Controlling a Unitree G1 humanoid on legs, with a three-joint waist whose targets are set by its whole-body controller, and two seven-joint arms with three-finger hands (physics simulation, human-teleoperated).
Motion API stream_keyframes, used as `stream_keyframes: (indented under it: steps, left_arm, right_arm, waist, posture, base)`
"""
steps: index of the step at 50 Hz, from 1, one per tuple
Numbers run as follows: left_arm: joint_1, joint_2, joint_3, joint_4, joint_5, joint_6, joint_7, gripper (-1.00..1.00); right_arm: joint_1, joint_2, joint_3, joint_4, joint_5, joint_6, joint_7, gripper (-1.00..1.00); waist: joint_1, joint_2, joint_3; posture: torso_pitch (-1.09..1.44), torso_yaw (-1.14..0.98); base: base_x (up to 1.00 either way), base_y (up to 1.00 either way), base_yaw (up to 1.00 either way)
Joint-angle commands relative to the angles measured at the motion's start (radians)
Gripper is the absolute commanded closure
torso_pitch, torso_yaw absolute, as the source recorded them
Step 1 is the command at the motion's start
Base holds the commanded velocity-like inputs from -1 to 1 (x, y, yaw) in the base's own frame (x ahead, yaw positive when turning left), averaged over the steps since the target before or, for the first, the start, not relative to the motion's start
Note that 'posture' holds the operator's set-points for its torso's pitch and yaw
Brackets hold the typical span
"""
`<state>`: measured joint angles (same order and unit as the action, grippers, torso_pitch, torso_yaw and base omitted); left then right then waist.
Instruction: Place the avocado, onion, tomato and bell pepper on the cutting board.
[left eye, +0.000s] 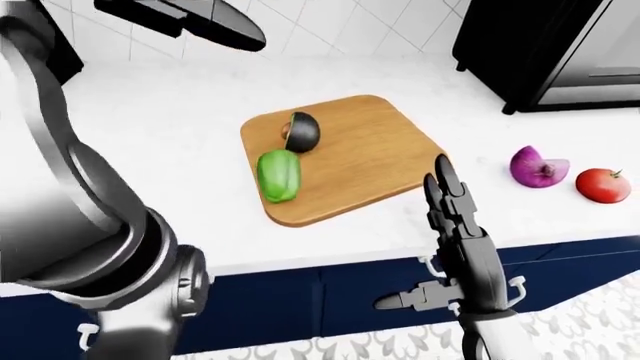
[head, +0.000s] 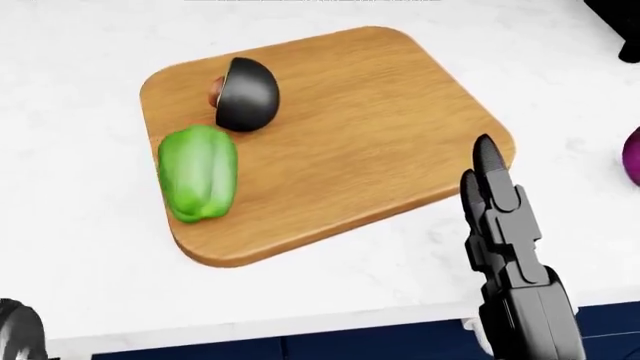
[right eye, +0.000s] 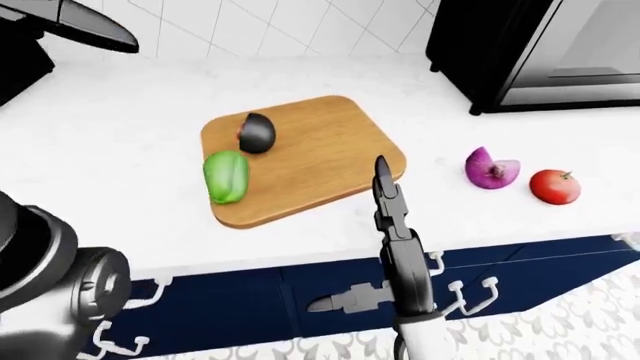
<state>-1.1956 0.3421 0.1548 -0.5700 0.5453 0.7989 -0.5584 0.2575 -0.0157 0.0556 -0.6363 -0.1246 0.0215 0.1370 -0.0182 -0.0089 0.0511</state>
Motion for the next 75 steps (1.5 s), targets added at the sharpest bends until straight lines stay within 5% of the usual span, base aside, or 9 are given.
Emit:
stream_keyframes:
  steps: [1,11,18,32,45,49,52,61,75]
  left_arm:
    - [-0.005,0.036,0.018,-0.019,-0.072,0.056,0.074,-1.0]
    - [0.048,0.118,0.044,-0.195,-0.242,0.231,0.2,-1.0]
    - [0.18,0.149,0.181,-0.37,-0.437,0.378,0.317,-1.0]
    - [0.349,0.254,0.309,-0.379,-0.849,0.326,0.634,-1.0]
    - [0.439,0.351,0.34,-0.352,-1.07,0.247,0.813,-1.0]
    - [0.45,0.378,0.343,-0.342,-1.113,0.227,0.849,-1.0]
    - [0.46,0.387,0.338,-0.345,-1.135,0.217,0.873,-1.0]
    - [0.479,0.413,0.339,-0.332,-1.173,0.187,0.909,-1.0]
    - [0.496,0.423,0.333,-0.325,-1.194,0.167,0.932,-1.0]
  right_arm:
    - [-0.011,-0.001,-0.005,-0.032,0.001,-0.021,-0.007,-1.0]
    - [-0.009,0.0,-0.007,-0.042,0.001,-0.016,-0.006,-1.0]
    - [-0.011,0.002,-0.025,-0.103,0.002,0.034,-0.007,-1.0]
    - [-0.154,-0.026,-0.227,-0.403,0.008,0.418,0.048,-1.0]
    - [-0.15,-0.542,-0.878,-0.411,0.62,0.659,-0.194,-1.0]
    - [-0.186,-0.635,-1.272,-0.411,0.823,0.854,-0.09,-1.0]
    - [-0.226,-0.69,-1.38,-0.34,0.725,0.92,0.057,-1.0]
    - [-0.263,-0.673,-1.429,-0.08,0.469,0.778,0.291,-1.0]
    - [-0.269,-0.804,-1.43,0.379,0.341,0.575,0.341,-1.0]
  waist:
    - [0.0,0.001,-0.015]
    - [0.001,0.003,-0.015]
    - [-0.001,0.009,-0.009]
    - [0.005,0.012,-0.014]
    - [0.02,-0.002,-0.004]
    - [0.023,-0.011,0.004]
    - [0.023,-0.016,0.016]
    - [0.016,-0.021,0.016]
    - [0.015,-0.013,0.014]
  posture:
    - [0.0,0.0]
    - [0.0,0.0]
    - [0.0,0.0]
    - [0.0,0.0]
    - [0.0,0.0]
    - [0.0,0.0]
    - [0.0,0.0]
    - [0.0,0.0]
    - [0.0,0.0]
  base:
    - [0.0,0.0,0.0]
    - [0.0,0.0,0.0]
    - [0.0,0.0,0.0]
    - [0.0,0.0,0.0]
    - [0.0,0.0,0.0]
    - [0.0,0.0,0.0]
    - [0.0,0.0,0.0]
    - [0.0,0.0,0.0]
    - [0.0,0.0,0.0]
